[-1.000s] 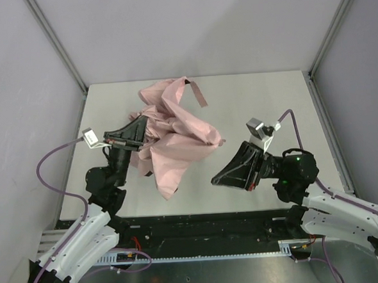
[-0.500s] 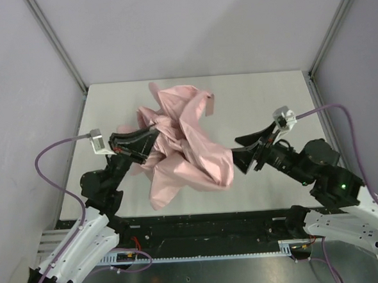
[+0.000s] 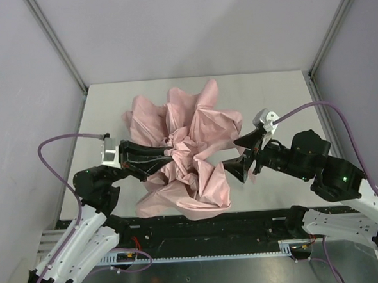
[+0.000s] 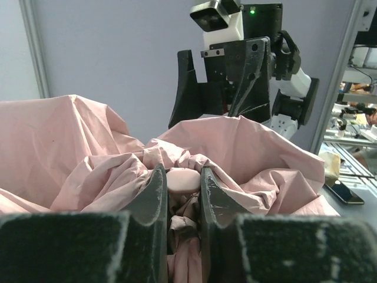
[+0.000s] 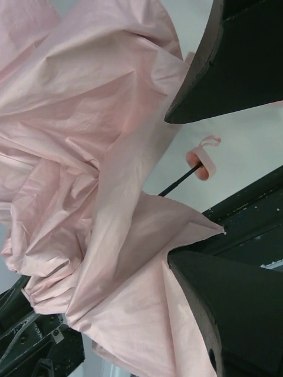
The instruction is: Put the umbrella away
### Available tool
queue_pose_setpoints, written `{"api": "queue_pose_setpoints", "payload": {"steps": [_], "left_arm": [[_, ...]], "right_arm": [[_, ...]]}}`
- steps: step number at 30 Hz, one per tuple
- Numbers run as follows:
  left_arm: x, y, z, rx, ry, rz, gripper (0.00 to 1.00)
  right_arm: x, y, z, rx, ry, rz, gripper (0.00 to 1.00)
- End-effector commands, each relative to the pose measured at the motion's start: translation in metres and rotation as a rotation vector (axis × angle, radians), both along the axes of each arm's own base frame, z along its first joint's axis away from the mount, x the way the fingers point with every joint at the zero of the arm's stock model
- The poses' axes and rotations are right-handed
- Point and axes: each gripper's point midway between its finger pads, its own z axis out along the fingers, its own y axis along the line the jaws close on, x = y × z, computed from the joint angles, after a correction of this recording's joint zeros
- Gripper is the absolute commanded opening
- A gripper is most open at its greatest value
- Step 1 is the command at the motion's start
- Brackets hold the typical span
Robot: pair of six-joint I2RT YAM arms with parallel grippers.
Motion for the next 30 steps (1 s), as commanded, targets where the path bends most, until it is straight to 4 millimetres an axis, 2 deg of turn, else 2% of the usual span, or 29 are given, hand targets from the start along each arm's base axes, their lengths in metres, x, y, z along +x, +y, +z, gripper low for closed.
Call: {"api": "queue_pose_setpoints", "payload": {"steps": [1, 4, 7, 11, 13, 16, 20, 23, 27, 30], "left_arm": [[-0.017, 0.006, 0.028, -0.021, -0.166, -0.012, 0.00], [-0.008, 0.007, 0.029, -0.037, -0.146, 0.035, 0.00], [0.006, 0.011, 0.031, -0.058, -0.118, 0.108, 0.00], [0.015, 0.013, 0.033, -0.070, -0.094, 0.147, 0.00], [0.017, 0.011, 0.033, -0.063, -0.089, 0.139, 0.00], [0.017, 0.011, 0.035, -0.067, -0.081, 0.136, 0.00], [0.011, 0.009, 0.037, -0.054, -0.086, 0.100, 0.00], [0.004, 0.007, 0.036, -0.034, -0.096, 0.065, 0.00], [0.001, 0.006, 0.037, -0.030, -0.092, 0.044, 0.00], [0.000, 0.004, 0.039, -0.036, -0.073, 0.032, 0.00]], "right_arm": [[-0.011, -0.016, 0.013, 0.016, -0.035, 0.010, 0.92], [-0.011, -0.035, 0.009, 0.006, -0.025, -0.051, 0.92], [-0.020, -0.050, 0.006, 0.005, -0.014, -0.057, 0.93], [-0.046, -0.044, 0.023, 0.103, -0.013, 0.073, 0.92], [-0.048, -0.040, 0.034, 0.151, -0.019, 0.092, 0.92], [-0.047, -0.023, 0.041, 0.199, -0.007, 0.134, 0.91], [-0.036, 0.010, 0.022, 0.139, 0.001, 0.183, 0.83], [-0.017, 0.024, 0.007, 0.064, -0.039, 0.147, 0.88], [-0.014, 0.048, 0.003, 0.038, -0.083, 0.205, 0.97], [-0.007, 0.066, 0.001, 0.035, -0.107, 0.206, 0.99]]}}
